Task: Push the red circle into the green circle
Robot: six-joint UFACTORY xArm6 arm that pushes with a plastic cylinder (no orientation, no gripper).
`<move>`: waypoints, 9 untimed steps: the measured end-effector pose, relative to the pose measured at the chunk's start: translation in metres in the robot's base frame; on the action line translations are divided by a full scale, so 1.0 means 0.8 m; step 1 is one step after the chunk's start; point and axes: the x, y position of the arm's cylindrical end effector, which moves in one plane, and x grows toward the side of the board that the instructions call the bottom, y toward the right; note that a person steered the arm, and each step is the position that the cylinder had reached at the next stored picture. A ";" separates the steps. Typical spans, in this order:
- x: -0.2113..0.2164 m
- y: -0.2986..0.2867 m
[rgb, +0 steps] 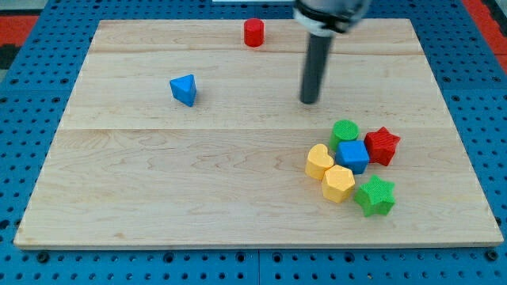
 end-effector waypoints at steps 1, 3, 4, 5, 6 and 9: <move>-0.070 -0.078; -0.176 -0.014; -0.210 -0.009; -0.174 -0.101; -0.129 -0.126; -0.204 -0.213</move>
